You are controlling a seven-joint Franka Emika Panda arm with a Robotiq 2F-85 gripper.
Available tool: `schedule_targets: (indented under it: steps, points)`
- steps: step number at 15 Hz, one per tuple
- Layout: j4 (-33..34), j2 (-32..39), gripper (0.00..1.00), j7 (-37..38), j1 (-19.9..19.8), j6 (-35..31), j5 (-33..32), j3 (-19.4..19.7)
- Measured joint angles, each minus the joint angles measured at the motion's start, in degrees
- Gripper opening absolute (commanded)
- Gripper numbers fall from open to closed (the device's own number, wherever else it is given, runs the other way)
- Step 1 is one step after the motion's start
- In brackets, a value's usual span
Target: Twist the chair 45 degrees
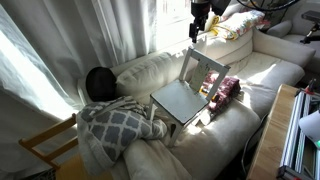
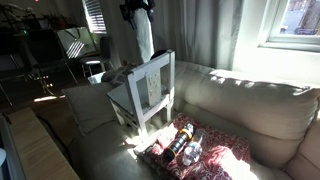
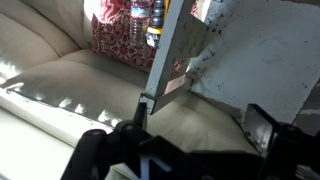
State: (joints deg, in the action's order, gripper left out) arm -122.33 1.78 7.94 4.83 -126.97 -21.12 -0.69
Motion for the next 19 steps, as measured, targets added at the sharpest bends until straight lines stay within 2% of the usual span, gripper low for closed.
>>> schedule_targets:
  steps: [3,6,12,17,19]
  points:
    - [-0.29,-4.89,1.0,-12.05,-1.55,3.58,6.1,0.45]
    - [-1.65,-10.29,1.0,-20.58,-3.25,4.25,7.01,1.96]
    - [-5.8,-18.48,1.0,-29.14,-4.39,6.6,11.3,5.37]
    - [-8.6,-20.57,1.0,-37.61,-3.9,7.55,19.37,7.88]
    - [-8.85,-20.55,1.0,-38.81,-3.71,7.55,20.59,8.24]
